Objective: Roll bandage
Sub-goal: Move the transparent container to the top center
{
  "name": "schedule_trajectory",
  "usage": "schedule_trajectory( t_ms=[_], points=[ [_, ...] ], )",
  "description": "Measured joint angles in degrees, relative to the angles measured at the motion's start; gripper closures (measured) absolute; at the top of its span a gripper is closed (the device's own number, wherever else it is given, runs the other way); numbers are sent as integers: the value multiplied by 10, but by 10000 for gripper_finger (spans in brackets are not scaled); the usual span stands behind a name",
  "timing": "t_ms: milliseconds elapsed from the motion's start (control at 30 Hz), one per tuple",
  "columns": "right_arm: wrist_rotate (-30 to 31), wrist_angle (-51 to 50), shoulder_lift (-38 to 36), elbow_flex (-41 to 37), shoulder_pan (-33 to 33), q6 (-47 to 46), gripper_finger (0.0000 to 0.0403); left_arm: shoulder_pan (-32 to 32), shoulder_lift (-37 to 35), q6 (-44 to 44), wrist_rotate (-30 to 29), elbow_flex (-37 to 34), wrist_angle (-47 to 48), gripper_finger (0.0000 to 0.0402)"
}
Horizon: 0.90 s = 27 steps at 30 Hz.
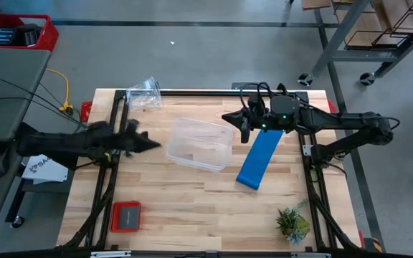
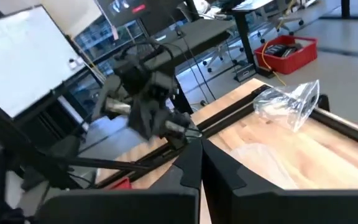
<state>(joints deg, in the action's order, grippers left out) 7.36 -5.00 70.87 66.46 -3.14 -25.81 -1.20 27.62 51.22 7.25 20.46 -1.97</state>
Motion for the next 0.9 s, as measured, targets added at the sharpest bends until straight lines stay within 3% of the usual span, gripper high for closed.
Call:
schedule_trajectory(
  t_ms=[200, 300, 367, 633, 900],
  points=[
    [0, -34, -21, 0, -35, 8, 402, 35, 173, -160, 112, 188, 244, 401],
    [0, -81, -43, 0, -54, 6, 402, 73, 234, -184, 75, 242, 343, 401],
    [4, -113, -58, 0, -65, -8, 402, 89, 277, -160, 35, 244, 358, 401],
    [37, -211, -99, 0, -101, -39, 402, 111, 449, 99, -28, 234, 151, 401],
    [41, -244, -110, -1, -119, -35, 402, 143, 544, 285, -156, 234, 57, 401]
  ],
)
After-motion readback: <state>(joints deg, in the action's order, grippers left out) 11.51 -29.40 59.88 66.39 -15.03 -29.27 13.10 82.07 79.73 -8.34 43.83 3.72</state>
